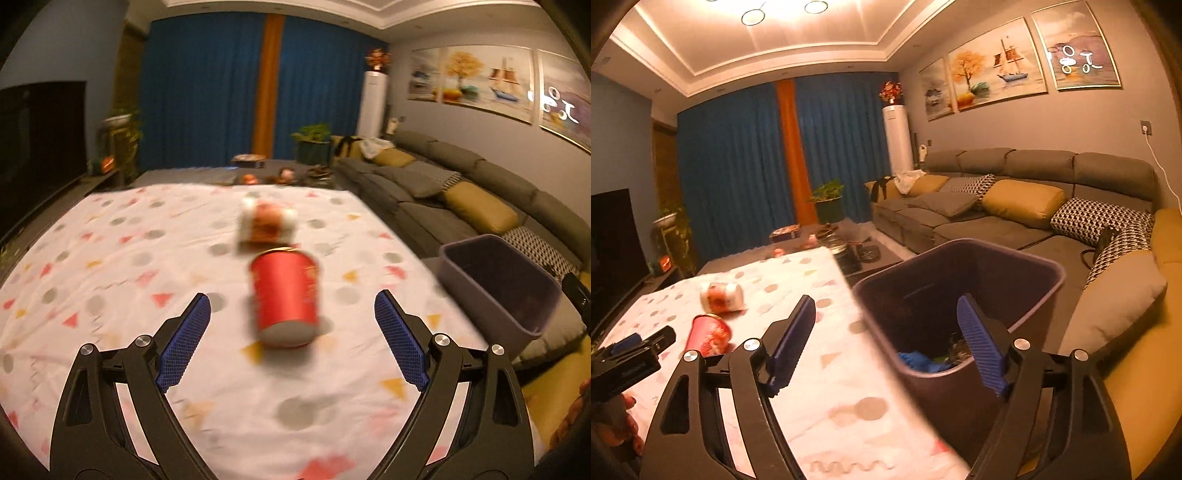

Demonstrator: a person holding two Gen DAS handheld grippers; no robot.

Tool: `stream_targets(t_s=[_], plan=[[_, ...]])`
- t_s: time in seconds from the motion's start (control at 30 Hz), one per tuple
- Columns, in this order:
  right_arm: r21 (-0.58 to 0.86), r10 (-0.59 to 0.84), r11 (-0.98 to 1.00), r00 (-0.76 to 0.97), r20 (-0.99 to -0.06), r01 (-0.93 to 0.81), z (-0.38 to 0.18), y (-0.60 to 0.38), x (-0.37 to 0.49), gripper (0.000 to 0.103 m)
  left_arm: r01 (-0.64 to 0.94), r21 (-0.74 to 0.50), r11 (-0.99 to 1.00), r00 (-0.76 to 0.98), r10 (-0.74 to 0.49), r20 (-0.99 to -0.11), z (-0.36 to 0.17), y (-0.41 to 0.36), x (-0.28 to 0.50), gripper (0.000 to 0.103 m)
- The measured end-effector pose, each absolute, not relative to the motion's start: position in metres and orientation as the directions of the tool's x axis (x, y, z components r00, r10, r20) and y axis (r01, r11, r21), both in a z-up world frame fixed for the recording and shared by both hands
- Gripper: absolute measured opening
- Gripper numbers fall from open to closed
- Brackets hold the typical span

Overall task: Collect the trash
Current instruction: 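Grasp the red paper cup with the left tool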

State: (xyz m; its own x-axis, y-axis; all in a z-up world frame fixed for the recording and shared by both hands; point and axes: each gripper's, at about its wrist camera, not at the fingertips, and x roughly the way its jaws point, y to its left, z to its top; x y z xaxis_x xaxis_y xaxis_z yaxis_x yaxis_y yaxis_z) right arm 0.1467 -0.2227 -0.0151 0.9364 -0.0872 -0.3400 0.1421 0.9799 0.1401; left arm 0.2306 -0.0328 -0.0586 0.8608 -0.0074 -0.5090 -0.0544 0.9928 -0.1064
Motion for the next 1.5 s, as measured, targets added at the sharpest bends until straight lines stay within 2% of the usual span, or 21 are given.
stream_targets(t_s=[0.27, 0.83, 1.0, 1.13, 1.33, 1.5], plan=[[0.131, -0.090, 0.981, 0.937, -0.338, 0.141, -0.013, -0.192, 0.154, 0.080, -0.086, -0.116, 0.989, 0.856, 0.014, -0.516, -0.062, -0.008, 0.227, 0.089], [0.103, -0.105, 0.983, 0.929, -0.354, 0.150, -0.015, -0.179, 0.188, 0.080, -0.013, -0.161, 0.987, 0.779, -0.091, -0.620, -0.093, -0.031, 0.309, 0.088], [0.090, -0.103, 0.986, 0.928, -0.359, 0.144, -0.016, -0.176, 0.196, 0.080, 0.003, -0.175, 0.985, 0.749, -0.119, -0.652, -0.103, -0.033, 0.328, 0.080], [0.095, -0.099, 0.985, 0.924, -0.369, 0.143, -0.018, -0.177, 0.200, 0.080, 0.014, -0.208, 0.978, 0.726, -0.153, -0.670, -0.108, -0.029, 0.338, 0.066], [0.091, -0.091, 0.987, 0.921, -0.379, 0.135, -0.019, -0.172, 0.200, 0.080, 0.039, -0.265, 0.963, 0.730, -0.208, -0.651, -0.108, -0.021, 0.336, 0.058], [0.089, -0.071, 0.989, 0.919, -0.389, 0.114, -0.018, -0.163, 0.202, 0.080, 0.043, -0.278, 0.960, 0.738, -0.218, -0.638, -0.103, -0.012, 0.326, 0.056]])
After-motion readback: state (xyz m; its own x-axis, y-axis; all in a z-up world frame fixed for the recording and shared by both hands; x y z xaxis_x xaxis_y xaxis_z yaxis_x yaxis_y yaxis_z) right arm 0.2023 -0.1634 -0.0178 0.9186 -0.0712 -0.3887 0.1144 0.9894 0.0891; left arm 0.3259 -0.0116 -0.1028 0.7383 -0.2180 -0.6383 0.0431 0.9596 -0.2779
